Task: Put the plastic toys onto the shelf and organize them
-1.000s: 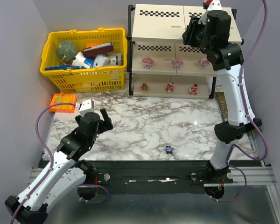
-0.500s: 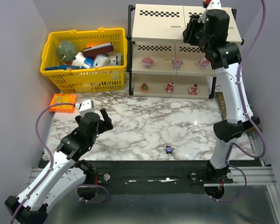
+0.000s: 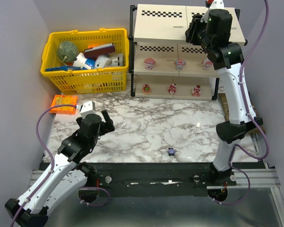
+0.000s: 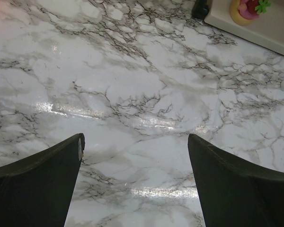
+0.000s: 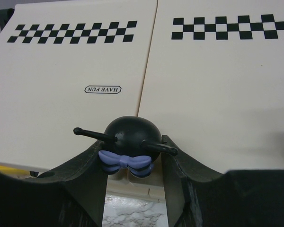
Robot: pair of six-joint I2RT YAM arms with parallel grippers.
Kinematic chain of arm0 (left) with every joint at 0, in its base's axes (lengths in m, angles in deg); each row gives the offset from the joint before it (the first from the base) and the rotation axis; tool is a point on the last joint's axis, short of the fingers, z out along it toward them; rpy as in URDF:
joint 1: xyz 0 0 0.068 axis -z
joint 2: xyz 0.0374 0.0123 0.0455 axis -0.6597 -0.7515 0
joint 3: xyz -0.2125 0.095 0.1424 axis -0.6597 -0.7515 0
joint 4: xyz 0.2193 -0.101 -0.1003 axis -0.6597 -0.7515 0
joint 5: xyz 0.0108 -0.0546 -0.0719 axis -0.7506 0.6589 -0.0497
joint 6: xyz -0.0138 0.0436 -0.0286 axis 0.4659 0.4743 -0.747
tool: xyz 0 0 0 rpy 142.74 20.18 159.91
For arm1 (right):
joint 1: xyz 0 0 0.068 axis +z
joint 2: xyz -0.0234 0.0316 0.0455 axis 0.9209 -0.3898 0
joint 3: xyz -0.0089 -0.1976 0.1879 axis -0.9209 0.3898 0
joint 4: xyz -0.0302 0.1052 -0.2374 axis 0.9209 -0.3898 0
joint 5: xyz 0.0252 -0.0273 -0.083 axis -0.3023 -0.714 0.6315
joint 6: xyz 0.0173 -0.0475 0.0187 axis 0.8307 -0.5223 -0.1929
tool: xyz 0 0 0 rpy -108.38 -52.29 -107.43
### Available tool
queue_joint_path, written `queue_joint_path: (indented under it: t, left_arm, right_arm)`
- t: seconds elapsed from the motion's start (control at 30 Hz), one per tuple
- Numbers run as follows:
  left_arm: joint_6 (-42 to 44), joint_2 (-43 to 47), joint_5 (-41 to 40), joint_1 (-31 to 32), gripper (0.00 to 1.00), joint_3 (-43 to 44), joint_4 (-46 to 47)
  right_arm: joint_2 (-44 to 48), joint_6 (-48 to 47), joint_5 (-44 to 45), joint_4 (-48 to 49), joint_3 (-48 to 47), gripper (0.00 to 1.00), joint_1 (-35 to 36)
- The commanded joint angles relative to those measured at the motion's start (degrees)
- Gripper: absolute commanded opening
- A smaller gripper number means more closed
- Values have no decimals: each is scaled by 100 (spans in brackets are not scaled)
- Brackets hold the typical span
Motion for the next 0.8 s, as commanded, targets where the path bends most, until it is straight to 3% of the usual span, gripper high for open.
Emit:
queue_joint_path:
  t: [0.0,0.3,0.77]
  left_arm:
    - [-77,59,-98,21,99,-62,-93]
    - [-85,24,-107,12,99,-62,-93]
    - [-94,41,-116,12,99,-62,-93]
  right_arm:
    - [-133,-138,-82,-190,-5,47,-50]
    - [-90,-209,-118,-58,74,54,-50]
    - [-72,-156,-188,109,75,55,-50]
